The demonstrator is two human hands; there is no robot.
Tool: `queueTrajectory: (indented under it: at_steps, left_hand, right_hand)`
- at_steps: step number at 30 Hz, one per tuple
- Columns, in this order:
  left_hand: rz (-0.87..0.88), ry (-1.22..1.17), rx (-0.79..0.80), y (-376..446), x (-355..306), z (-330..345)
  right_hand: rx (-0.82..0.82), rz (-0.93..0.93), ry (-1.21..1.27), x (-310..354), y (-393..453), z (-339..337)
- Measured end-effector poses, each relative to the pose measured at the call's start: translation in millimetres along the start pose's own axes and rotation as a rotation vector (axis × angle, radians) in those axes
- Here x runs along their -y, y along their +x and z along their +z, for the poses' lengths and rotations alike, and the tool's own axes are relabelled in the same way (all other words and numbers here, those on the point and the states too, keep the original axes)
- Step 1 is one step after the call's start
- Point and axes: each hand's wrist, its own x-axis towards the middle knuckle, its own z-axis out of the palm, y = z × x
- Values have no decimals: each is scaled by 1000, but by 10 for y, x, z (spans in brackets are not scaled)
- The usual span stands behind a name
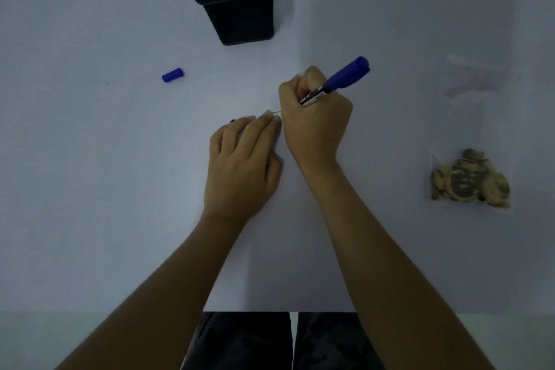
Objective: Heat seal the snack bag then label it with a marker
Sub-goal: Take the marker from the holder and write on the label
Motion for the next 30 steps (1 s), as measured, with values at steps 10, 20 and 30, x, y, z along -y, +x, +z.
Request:
queueTrajectory:
  at_steps: [10, 20, 30]
  left_hand:
    - [3, -5, -8, -2, 2, -5]
    - [10, -9, -28, -7, 11, 5]
    - [15, -7, -27, -24, 27, 1]
  right_hand:
    - [-15, 11, 10, -15, -16, 20]
    - [-45, 18, -25, 3, -7, 15]
    - [-42, 30, -40, 17, -6, 8]
